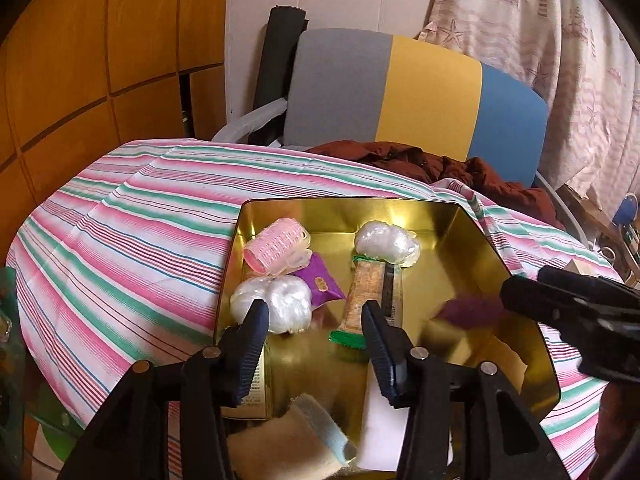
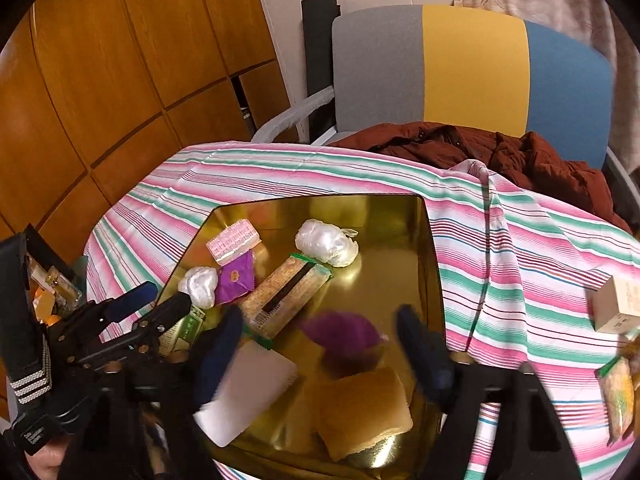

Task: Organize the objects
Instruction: 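Move both tools back over the remaining items beside the tray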

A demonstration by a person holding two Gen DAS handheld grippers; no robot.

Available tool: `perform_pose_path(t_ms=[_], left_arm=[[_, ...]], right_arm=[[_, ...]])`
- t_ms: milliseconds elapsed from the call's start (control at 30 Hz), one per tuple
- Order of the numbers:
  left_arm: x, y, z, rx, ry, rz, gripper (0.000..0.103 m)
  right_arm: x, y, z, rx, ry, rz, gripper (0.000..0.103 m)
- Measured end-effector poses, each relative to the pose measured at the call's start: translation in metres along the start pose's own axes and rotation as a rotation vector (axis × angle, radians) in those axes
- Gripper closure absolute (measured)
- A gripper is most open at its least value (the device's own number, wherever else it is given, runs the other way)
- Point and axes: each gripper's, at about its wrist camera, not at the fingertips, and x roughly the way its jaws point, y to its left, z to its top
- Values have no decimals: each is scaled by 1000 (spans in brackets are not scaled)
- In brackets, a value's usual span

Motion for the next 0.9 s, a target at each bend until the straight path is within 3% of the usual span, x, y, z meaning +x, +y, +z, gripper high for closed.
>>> perform_pose_path(t_ms=[333, 567, 700, 900], left_arm=[[-6, -1, -2, -4, 2, 3, 53], [-15, -8, -7, 8, -8, -44, 53], [-17, -11, -9, -4, -4, -90, 53], [-18, -20, -10, 10, 0, -85, 53]], right_arm=[[-14, 0, -15, -7, -11, -22, 15], [-28, -10, -27, 19, -23, -65, 8], [-37, -25, -35, 56, -30, -95, 7], [-52, -60, -46, 130, -32, -150, 6]])
